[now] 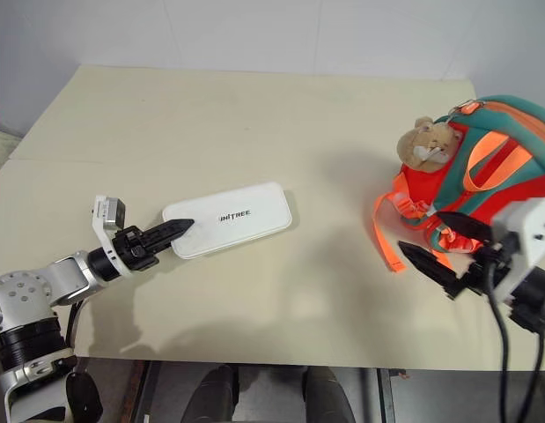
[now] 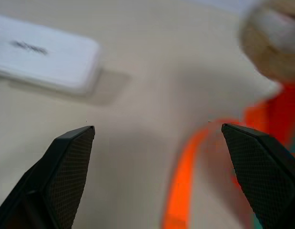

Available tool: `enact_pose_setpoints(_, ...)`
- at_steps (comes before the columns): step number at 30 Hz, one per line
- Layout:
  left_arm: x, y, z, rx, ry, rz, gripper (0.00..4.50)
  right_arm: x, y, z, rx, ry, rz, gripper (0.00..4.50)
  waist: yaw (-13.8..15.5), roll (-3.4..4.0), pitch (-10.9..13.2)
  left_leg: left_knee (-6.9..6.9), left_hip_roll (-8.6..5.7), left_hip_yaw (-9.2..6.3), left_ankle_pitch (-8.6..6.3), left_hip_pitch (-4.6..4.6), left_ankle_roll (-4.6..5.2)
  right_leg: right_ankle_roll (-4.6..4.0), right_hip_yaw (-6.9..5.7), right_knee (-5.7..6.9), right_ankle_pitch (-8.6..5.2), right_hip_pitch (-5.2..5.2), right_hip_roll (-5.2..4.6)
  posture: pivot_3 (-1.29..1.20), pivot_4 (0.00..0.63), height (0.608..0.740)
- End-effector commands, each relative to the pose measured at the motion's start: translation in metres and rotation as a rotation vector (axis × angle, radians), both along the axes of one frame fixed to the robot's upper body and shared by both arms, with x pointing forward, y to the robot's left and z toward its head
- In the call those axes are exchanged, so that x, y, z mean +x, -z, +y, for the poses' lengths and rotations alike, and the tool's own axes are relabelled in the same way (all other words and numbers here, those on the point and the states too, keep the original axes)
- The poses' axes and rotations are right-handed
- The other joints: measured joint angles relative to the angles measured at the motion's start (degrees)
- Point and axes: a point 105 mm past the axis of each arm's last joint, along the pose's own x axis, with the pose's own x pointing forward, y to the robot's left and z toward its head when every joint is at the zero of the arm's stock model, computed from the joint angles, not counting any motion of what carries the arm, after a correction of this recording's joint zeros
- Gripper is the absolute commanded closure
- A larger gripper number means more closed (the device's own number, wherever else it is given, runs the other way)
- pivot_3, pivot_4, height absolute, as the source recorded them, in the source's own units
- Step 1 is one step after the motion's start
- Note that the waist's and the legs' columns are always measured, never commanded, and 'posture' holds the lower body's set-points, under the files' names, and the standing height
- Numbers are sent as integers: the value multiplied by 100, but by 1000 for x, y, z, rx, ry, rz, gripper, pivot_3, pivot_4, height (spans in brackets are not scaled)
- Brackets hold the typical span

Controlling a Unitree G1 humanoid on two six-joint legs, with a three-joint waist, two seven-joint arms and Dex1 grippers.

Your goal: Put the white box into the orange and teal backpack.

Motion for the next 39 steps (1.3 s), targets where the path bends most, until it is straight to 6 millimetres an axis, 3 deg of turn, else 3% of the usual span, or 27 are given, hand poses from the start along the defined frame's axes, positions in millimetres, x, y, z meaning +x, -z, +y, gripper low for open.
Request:
enact_pose_setpoints(1,2,-14,-2,-19,25,-50,3198,-8,-12,-19,-40,74,-57,0,-30,0,0,0,0,0,0,1,0,0,0,0,0,0,1,0,150,740)
enact_pose_setpoints(8,6,-15,-6,-16,47,-47,3198,6,-13,-37,-31,197,-124,0,-26,0,0,0,0,3,0,3,-1,0,3,2,2,-2,1,0,150,740)
enact_pose_setpoints(16,5,-14,-7,-10,48,-52,3199,47,-6,-32,34,253,-199,0,-20,0,0,-6,0,3,2,1,-3,0,3,0,2,-5,0,0,150,740)
enact_pose_setpoints(22,0,-13,-3,-1,31,-56,3199,72,-8,-15,84,213,-239,0,-55,2,0,-7,1,3,8,2,-15,0,4,4,2,-6,1,0,150,740)
enact_pose_setpoints(35,-9,-9,1,3,-2,-58,3199,117,-15,-15,162,364,-306,0,-19,2,1,-8,1,3,9,0,-16,0,4,4,2,-8,-1,0,150,740)
enact_pose_setpoints(39,-10,-10,1,1,-9,-60,3199,117,-20,-2,185,313,-318,934,-23,3,1,-9,2,3,9,1,-16,0,4,4,2,-8,0,0,150,740)
